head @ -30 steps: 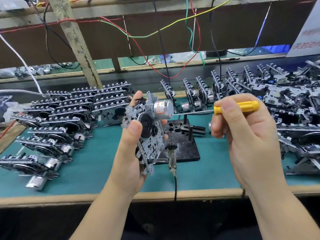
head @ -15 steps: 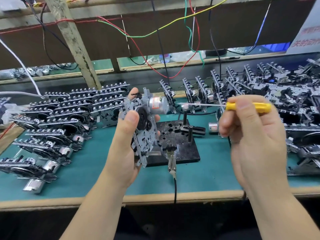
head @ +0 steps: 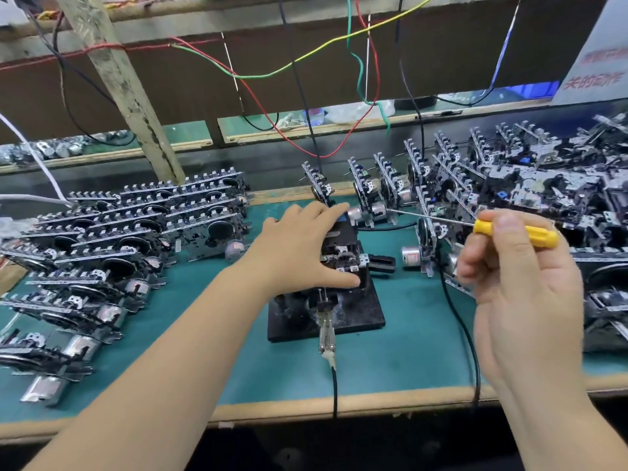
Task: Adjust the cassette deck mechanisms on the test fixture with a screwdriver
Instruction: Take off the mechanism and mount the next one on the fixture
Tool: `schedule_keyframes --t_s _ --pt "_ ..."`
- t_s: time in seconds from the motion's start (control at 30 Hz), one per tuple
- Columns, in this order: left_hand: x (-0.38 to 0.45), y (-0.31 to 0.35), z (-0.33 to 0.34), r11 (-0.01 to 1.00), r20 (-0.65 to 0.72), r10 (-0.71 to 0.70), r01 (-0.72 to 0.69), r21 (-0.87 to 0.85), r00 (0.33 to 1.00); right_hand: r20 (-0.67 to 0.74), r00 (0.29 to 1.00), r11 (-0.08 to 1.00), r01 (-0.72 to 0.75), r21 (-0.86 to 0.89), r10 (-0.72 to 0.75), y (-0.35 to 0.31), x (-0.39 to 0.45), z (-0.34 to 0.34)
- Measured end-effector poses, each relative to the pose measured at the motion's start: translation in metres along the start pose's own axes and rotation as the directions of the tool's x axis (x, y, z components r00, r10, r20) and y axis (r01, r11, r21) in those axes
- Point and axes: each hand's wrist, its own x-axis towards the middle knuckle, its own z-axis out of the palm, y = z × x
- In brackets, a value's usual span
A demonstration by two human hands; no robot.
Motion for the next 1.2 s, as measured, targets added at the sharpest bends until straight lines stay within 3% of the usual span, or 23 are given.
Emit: schedule_keyframes --t_s 0.27,0.4,0.53,0.83,1.2 --pt "0.002 -0.004 0.004 1.0 -0.026 0.005 -0.005 0.002 1.0 0.154 0.986 0.997 -0.069 0.03 0.064 0.012 0.0 -0.001" --pt "0.006 -0.005 -0.001 0.998 -0.02 -0.014 0.013 -0.056 1.0 0.163 0.982 0.995 -0.098 0.016 0.094 0.016 0.0 -0.001" --pt "0.012 -0.007 -0.002 1.0 0.033 -0.003 0.003 -0.009 0.999 0.157 0.982 0.994 -0.106 0.013 0.103 0.02 0.001 -0.001" --pt "0.012 -0.008 0.002 1.0 -0.004 0.021 -0.021 -0.01 1.0 0.278 0.959 0.998 -0.057 -0.004 0.056 0.019 0.007 0.006" --pt "0.011 -0.006 0.005 1.0 0.011 -0.001 0.001 -0.006 1.0 0.317 0.948 0.996 -0.005 -0.094 0.035 0.026 0.006 0.016"
